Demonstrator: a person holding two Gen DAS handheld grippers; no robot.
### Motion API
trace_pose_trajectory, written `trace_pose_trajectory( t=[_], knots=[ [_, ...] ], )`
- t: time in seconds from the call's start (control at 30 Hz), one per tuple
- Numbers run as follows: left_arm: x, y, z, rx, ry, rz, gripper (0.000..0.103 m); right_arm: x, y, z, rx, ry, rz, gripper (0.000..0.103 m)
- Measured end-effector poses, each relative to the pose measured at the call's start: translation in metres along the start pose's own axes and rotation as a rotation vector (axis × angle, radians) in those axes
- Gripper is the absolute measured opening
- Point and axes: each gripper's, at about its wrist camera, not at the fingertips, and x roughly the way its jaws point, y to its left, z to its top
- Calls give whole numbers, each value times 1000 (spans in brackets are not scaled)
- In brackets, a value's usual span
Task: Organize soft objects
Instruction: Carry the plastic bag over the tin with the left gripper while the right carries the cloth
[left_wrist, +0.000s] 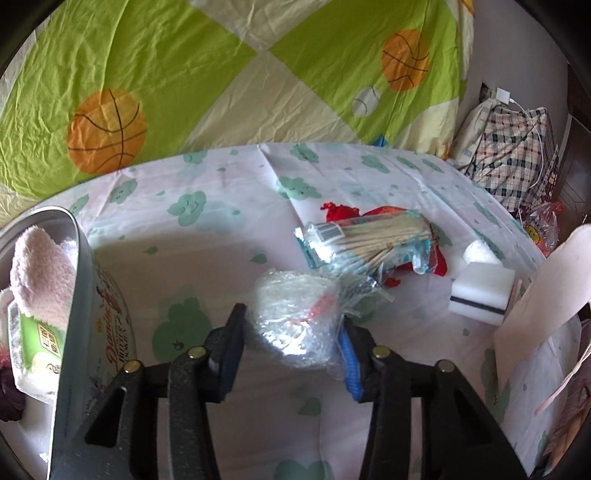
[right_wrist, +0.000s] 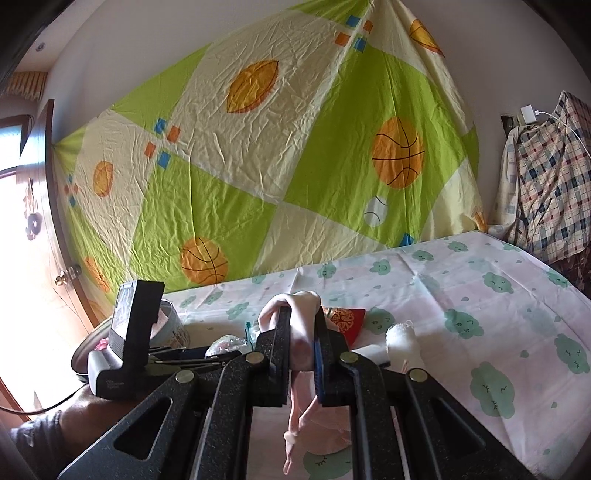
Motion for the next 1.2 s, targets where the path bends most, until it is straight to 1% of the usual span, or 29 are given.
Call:
trace_pose_trajectory(
  t=[0.1,0.37,0.57,0.67,0.97,1.2],
  knots=[
    [-9,-3,0,15,-47,19,45,-6,-2,7,27,-4,36,11],
    [-43,-7,-7,46,-211,73,45,-18,-2,19,64,-29,102,11],
    [-67,-7,-19,57,-312,109,45,-18,4,19,57,-37,123,11],
    [-76,-6,-23,57,-339,114,45,-18,9,20,50,-39,136,11],
    [-96,2,-39,46,-376,112,45,-15,29,21,23,-36,170,11],
    [-113,16,-52,18,-412,128,45,-9,43,17,2,-30,196,11]
  ],
)
